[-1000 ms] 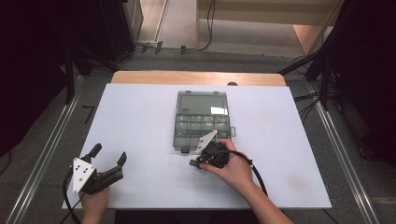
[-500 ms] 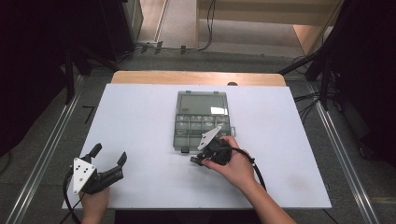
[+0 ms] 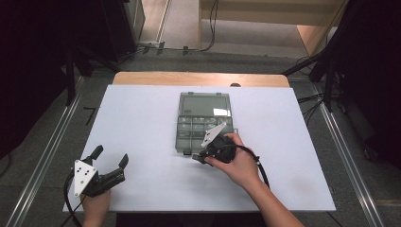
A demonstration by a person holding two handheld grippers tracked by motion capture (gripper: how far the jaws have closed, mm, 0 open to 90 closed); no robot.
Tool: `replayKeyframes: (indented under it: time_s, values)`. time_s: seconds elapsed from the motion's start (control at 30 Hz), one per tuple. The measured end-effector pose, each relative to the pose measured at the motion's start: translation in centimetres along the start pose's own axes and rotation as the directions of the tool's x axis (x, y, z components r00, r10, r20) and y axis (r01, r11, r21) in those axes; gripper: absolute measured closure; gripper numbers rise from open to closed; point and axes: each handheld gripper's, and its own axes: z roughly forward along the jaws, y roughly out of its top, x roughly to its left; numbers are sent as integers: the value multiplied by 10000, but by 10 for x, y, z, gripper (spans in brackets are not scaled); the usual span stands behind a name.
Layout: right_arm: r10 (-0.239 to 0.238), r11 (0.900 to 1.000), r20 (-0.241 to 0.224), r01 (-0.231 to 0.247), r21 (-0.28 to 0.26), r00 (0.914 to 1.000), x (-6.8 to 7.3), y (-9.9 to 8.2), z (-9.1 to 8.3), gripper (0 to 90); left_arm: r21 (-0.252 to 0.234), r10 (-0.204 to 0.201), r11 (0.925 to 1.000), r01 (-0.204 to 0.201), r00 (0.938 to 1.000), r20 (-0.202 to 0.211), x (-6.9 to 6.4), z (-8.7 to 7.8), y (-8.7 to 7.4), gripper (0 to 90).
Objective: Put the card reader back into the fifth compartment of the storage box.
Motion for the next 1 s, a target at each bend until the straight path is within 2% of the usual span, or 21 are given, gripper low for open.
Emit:
replayKeyframes:
  time_s: [0.03,0.1,0.2,0.23,1.0]
  values:
    - [163,9998,49,-163,71,9999,1,1,-1,710,-6,1,10000,-1,10000,-2,0,0,0,116]
    - [34,10000,29,-34,-24,10000,-1,2,-2,710,-4,-4,10000,4,10000,0,0,0,0,116]
    - [72,9999,35,-71,-99,10000,-2,4,-5,710,1,4,10000,-4,10000,-1,0,0,0,116]
    - [212,9997,47,-212,-94,9998,-2,5,-7,710,0,6,10000,-6,10000,0,0,0,0,116]
    - [111,9996,8,-111,-257,9999,-12,19,-15,710,4,-7,10000,7,10000,16,0,0,0,116]
